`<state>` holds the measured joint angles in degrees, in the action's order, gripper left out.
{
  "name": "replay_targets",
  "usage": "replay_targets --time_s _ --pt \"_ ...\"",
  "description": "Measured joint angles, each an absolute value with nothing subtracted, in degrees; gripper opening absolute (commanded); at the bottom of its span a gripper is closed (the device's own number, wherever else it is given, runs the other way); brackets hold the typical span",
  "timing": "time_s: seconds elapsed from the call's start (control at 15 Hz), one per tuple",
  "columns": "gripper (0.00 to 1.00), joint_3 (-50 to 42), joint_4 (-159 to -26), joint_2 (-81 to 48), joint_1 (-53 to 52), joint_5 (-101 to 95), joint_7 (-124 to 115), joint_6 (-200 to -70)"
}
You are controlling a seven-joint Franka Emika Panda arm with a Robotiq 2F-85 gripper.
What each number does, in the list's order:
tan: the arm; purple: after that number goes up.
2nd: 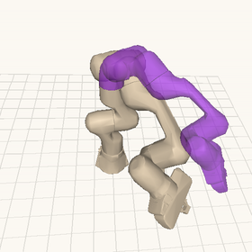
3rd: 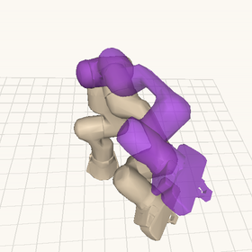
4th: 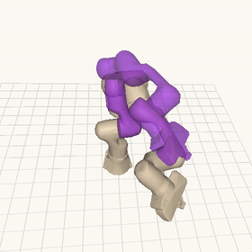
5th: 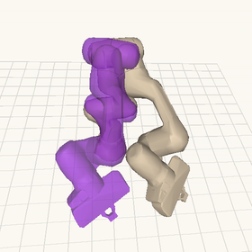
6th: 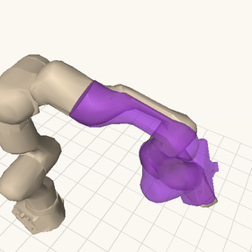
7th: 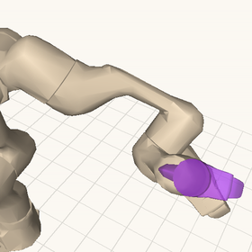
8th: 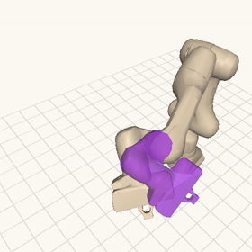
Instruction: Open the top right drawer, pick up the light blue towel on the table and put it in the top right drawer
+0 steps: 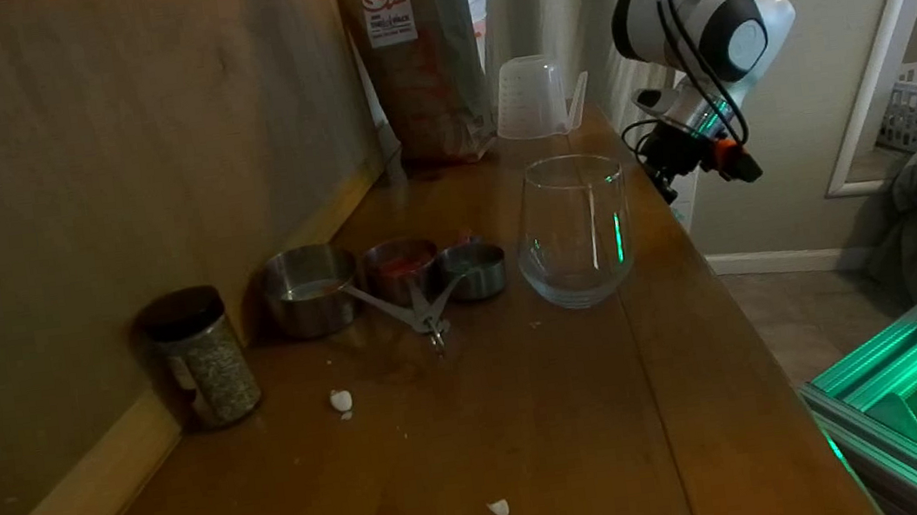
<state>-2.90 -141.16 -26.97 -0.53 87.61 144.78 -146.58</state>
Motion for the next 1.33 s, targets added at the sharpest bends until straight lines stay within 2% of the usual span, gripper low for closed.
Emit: replay_targets --time_s 0.07,0.13,0.2,0.27,0.33,0.4,0.47,0.67,0.73,0.8,0.87,0.93,1.0,1.13,1.33 --pt "0.41 -2.96 -141.08 -26.92 -0.53 87.61 144.83 -146.68" --pt "0.39 -3.06 -141.00 -26.80 -0.53 87.61 144.84 -146.87" --pt "0.34 -3.22 -140.90 -26.61 -0.52 87.61 144.85 -147.02" --pt "0.37 -3.38 -140.81 -26.39 -0.51 87.62 144.85 -147.33" --pt "0.68 -3.55 -140.80 -26.14 -0.51 87.62 144.85 -147.72" --pt "0.63 -3.73 -140.80 -25.87 -0.51 87.61 144.85 -148.17" --pt "0.65 -3.90 -140.80 -25.60 -0.51 87.59 144.85 -148.64" --pt "0.84 -4.34 -140.85 -24.85 -0.51 87.56 144.84 -149.81" --pt "0.57 -4.48 -140.90 -24.64 -0.51 87.53 144.84 -150.36" --pt "0.44 -4.63 -140.98 -24.45 -0.51 87.47 144.84 -150.98" --pt "0.42 -4.79 -141.13 -24.26 -0.51 87.31 144.82 -151.54" --pt "0.34 -4.97 -141.37 -24.05 -0.51 87.22 144.82 -152.07" --pt "0.75 -5.13 -141.68 -23.78 -0.51 87.15 144.81 -152.52" --pt "0.73 -5.46 -142.36 -23.18 -0.51 87.04 144.77 -153.08" --pt "0.92 -5.83 -142.96 -22.35 -0.51 86.95 144.75 -153.62"
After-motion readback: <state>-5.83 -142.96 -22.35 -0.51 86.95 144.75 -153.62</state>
